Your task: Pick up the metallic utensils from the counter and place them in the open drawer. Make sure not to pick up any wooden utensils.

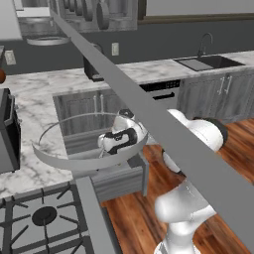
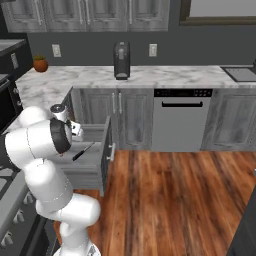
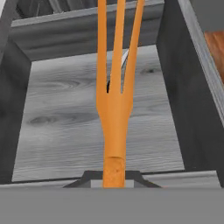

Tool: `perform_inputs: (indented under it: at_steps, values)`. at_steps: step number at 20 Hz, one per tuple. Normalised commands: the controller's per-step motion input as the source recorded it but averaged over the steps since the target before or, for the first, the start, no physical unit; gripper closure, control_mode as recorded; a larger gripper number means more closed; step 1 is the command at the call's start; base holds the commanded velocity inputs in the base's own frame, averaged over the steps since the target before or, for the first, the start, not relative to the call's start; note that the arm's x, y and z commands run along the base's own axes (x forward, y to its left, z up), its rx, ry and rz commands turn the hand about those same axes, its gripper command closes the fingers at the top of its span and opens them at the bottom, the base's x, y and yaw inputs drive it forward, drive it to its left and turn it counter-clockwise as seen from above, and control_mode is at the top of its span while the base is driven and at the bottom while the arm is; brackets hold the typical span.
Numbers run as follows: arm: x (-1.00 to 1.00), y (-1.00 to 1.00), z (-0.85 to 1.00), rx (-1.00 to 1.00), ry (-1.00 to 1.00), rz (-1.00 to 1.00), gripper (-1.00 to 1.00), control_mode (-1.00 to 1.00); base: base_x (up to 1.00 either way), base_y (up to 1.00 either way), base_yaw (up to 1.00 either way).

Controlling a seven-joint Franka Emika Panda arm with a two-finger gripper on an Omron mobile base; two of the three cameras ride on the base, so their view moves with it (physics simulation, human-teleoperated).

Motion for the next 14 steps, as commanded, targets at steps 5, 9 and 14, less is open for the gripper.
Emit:
perform_inputs:
  at_steps: [5, 9, 14]
  values:
    - [0.48, 0.11, -0.44, 0.0, 0.1, 0.01, 1.0, -1.0, 0.0, 0.0, 0.0]
    - [0.41, 0.0, -0.29, -0.03, 0.05, 0.0, 1.0, -1.0, 0.0, 0.0, 0.0]
    - [0.7, -0.01, -0.53, -0.01, 0.01, 0.0, 1.0, -1.0, 0.0, 0.0, 0.0]
